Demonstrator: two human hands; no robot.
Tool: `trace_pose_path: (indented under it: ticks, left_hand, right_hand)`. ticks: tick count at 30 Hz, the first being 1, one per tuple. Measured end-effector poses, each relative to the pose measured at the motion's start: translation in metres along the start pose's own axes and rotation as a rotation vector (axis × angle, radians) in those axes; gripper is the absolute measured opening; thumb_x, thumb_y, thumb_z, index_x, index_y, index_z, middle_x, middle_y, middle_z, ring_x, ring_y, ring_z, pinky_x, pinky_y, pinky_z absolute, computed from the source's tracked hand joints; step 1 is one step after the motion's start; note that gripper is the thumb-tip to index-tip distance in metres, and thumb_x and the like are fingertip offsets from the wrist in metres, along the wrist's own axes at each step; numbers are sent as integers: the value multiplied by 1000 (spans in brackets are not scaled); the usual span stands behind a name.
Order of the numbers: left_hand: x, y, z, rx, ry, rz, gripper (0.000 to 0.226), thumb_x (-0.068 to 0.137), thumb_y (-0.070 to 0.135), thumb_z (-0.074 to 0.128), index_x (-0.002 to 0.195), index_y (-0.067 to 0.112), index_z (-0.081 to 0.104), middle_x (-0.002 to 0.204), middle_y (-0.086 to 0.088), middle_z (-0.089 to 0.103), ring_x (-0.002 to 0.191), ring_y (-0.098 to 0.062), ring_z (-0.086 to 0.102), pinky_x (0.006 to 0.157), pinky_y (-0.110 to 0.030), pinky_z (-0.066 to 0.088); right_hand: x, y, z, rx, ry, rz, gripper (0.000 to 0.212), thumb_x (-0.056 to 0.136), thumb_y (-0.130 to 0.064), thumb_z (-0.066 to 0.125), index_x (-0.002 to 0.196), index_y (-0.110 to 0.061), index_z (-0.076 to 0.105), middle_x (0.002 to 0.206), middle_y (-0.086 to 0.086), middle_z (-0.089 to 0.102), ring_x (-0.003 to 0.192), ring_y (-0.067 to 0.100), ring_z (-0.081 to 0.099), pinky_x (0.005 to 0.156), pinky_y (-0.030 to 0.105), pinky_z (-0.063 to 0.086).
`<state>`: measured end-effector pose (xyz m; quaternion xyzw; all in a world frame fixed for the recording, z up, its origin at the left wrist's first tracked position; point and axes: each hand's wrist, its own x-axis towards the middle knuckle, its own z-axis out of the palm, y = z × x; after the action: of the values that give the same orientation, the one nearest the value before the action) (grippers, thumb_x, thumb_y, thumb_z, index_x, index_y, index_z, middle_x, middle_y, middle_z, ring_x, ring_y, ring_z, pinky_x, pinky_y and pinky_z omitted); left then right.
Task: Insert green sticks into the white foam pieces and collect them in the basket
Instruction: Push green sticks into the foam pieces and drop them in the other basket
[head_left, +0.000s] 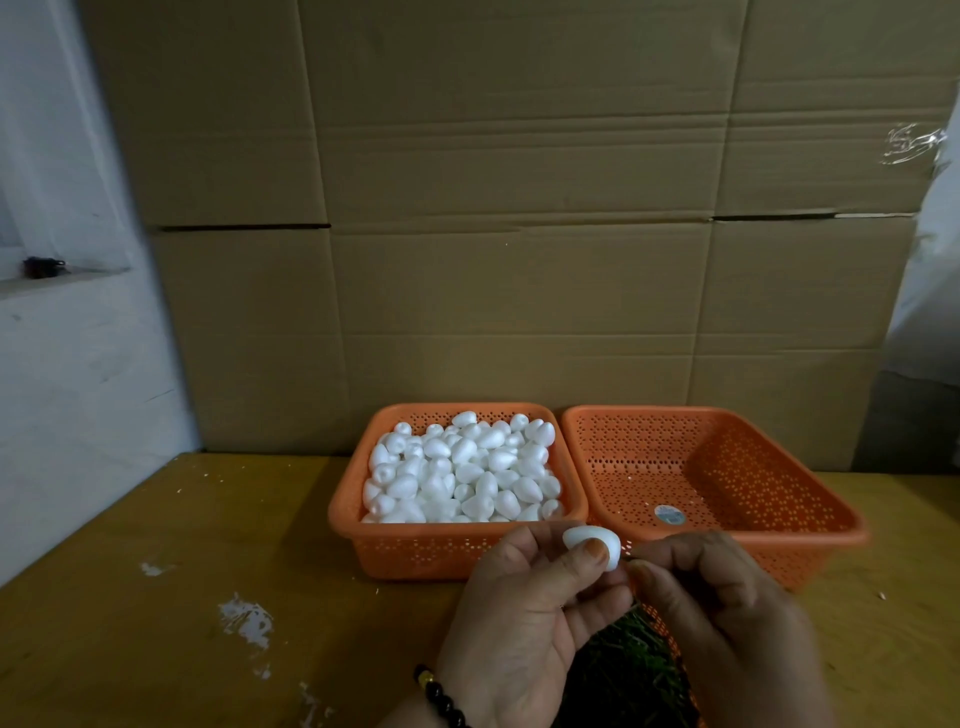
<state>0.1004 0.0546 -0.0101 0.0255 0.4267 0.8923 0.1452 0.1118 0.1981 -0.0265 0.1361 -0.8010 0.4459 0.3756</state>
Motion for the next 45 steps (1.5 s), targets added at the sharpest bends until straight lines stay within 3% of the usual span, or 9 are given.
trace_pose_path:
  ticks: [7,16,22,27,31,34,37,42,45]
  left_hand:
    - [-2,2,1,-4,-1,-2,49,60,3,73,108,-1,61,84,-16,70,66,-20,67,57,-29,57]
    - [-4,8,1,-98,-45,-21,46,71,-2,62,116,0,57,89,-17,70,70,-21,68,59,-30,56]
    - [-4,12,-1,-215,-99,-115,43,79,-6,52,120,4,59,97,-22,69,71,-26,66,61,-32,58]
    - [-2,7,-6,-224,-108,-211,42,79,10,60,121,9,63,100,-14,71,69,-20,65,58,-29,54]
    - [0,7,-4,-227,-117,-249,28,74,22,64,92,5,77,92,-8,71,68,-17,62,56,-27,52]
    - [1,7,-3,-245,-111,-257,27,71,23,66,85,3,78,90,-8,72,66,-17,63,56,-26,52]
    - [2,7,-4,-256,-104,-267,31,70,20,67,91,-1,76,90,-12,72,64,-19,64,55,-27,53]
    - [3,8,-6,-286,-85,-285,50,72,15,66,117,-6,61,89,-15,71,64,-21,64,55,-28,54]
    - [3,8,-5,-291,-74,-286,52,73,12,64,121,-7,59,87,-16,71,64,-21,64,55,-28,54]
  right_hand:
    - [-1,2,1,19,-12,27,13,68,-26,68,81,-27,69,80,-13,66,78,1,64,65,15,49]
    - [-4,4,2,94,16,62,24,69,-41,75,91,-38,66,89,-14,66,77,8,66,68,35,55]
    - [-7,6,3,184,-19,79,28,68,-39,69,96,-37,67,92,-6,71,85,15,69,75,46,56]
    - [-8,2,5,213,-16,56,27,72,-28,73,96,-40,67,94,-8,71,84,8,69,75,32,57]
    - [-8,3,6,210,-3,60,26,73,-31,74,97,-39,67,94,-8,71,84,8,69,75,31,56]
    - [-8,4,5,196,-8,52,27,74,-29,75,97,-40,67,93,-10,70,83,8,69,74,31,56]
    - [-8,4,5,177,-7,27,26,76,-28,75,97,-40,66,92,-11,70,82,6,68,73,26,56]
    - [-7,2,5,171,-13,33,25,73,-41,73,97,-39,66,91,-12,69,80,6,68,71,23,55]
    - [-7,4,5,163,-29,35,24,76,-34,75,97,-39,66,93,-11,69,82,7,69,73,27,56]
